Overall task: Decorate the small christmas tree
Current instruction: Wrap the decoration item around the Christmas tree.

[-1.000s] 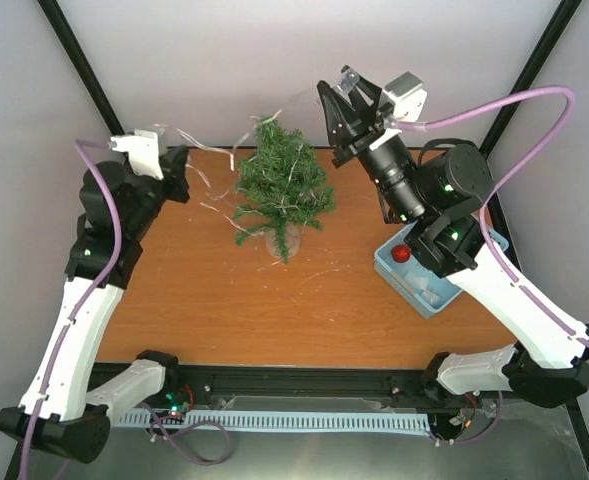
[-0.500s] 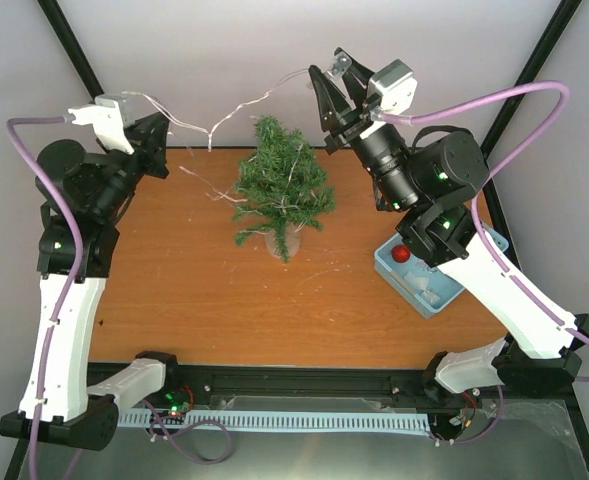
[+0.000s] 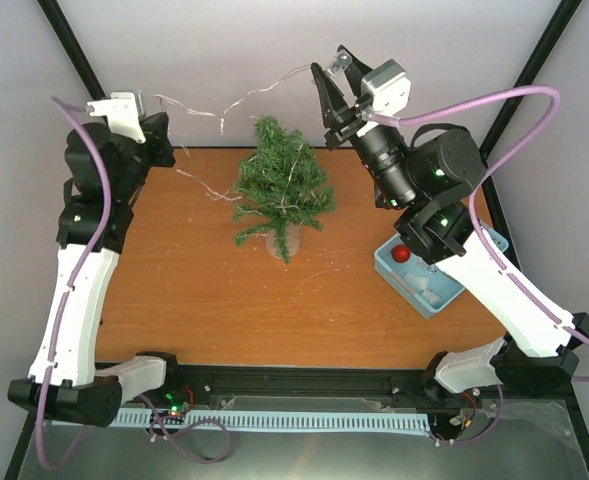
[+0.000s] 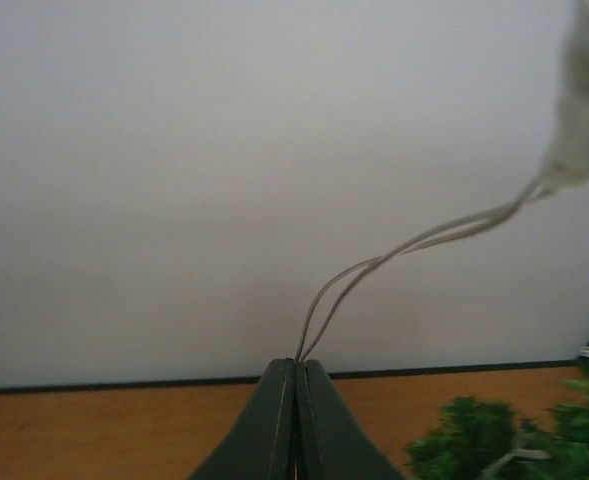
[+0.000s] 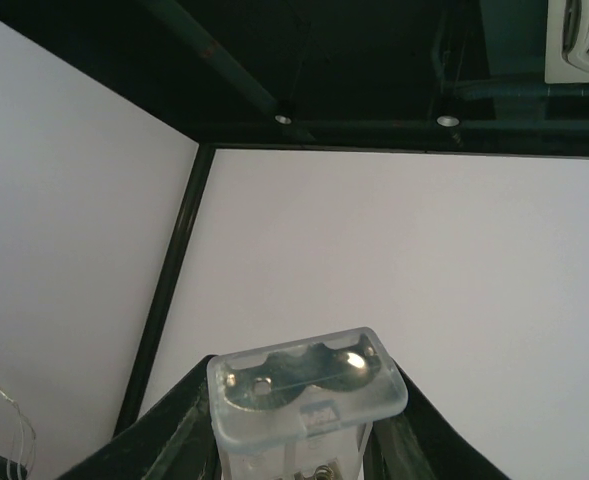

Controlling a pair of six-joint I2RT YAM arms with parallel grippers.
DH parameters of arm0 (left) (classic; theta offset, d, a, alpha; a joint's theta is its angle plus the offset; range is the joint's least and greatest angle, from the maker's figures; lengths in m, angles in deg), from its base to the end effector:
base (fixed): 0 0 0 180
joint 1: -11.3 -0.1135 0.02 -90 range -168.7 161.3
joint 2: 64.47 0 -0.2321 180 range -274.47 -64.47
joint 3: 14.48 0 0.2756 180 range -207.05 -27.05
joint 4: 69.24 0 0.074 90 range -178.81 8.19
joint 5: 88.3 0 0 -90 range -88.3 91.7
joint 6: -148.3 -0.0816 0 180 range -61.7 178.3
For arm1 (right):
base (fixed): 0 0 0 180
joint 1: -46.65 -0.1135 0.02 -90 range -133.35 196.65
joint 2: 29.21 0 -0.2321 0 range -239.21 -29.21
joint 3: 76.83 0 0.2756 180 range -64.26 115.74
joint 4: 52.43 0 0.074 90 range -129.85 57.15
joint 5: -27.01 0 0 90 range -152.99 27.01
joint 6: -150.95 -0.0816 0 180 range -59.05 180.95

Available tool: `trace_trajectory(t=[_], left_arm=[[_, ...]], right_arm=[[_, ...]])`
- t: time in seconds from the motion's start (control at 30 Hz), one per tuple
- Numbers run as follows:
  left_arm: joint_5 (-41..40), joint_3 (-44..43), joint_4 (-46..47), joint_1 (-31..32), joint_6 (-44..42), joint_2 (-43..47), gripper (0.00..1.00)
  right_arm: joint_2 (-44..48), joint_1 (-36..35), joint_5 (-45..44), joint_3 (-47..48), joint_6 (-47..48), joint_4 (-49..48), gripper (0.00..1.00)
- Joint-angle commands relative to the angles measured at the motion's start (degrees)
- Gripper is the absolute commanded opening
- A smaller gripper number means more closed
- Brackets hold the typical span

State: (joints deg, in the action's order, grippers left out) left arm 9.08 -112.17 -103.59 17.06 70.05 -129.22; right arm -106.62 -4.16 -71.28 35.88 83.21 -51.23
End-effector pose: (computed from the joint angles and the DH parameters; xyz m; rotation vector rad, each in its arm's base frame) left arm 0.3046 -0.0413 0.4695 0.0170 1.6055 -0.3401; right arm 0.2129 0.2425 0.5860 -0.4761 0.8675 0.3868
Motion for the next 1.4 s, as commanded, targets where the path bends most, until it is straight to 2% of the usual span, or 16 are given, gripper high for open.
trace_trajectory(t=[0.0, 0.1, 0.3, 0.5, 0.77, 0.87, 1.13, 1.27, 1.37], left_arm=[[-4.9, -0.5, -2.2, -1.7, -2.0, -3.4, 0.01], [-2.8, -0.4, -1.6, -5.4, 0.1, -5.8, 0.01], [8.7, -5.3, -0.9, -13.2, 4.7, -13.7, 0.01], [18.3, -7.6, -0.6, -14.2, 6.5, -20.7, 0.01], [19.9, -7.7, -0.3, -14.3, 5.5, -26.9, 0.02], [25.9, -8.4, 1.0, -14.2, 4.8, -29.9, 0.07], [42.4, -8.3, 4.4, -14.3, 10.1, -36.1, 0.26], [43.0, -6.1, 5.3, -14.3, 10.3, -33.7, 0.28], [40.1, -2.8, 5.8, -14.3, 9.6, -29.7, 0.39]], right_arm=[[-3.4, 1.5, 1.2, 2.1, 4.2, 0.1, 0.15], [-7.4, 3.0, 0.8, 5.0, 6.0, 0.3, 0.15], [-16.1, 9.2, 3.2, 11.4, 0.7, 0.8, 0.15], [-21.4, 13.6, 5.2, 13.6, -3.5, 1.5, 0.14], [-24.4, 19.2, 7.0, 13.1, -9.3, 4.2, 0.14], [-24.6, 21.0, 6.6, 12.4, -10.4, 5.3, 0.14], [-23.8, 25.2, 8.3, 7.8, -13.5, 6.1, 0.14], [-22.5, 27.3, 9.0, 5.7, -14.6, 6.1, 0.14], [-20.6, 28.6, 9.0, 4.0, -14.4, 6.0, 0.14]])
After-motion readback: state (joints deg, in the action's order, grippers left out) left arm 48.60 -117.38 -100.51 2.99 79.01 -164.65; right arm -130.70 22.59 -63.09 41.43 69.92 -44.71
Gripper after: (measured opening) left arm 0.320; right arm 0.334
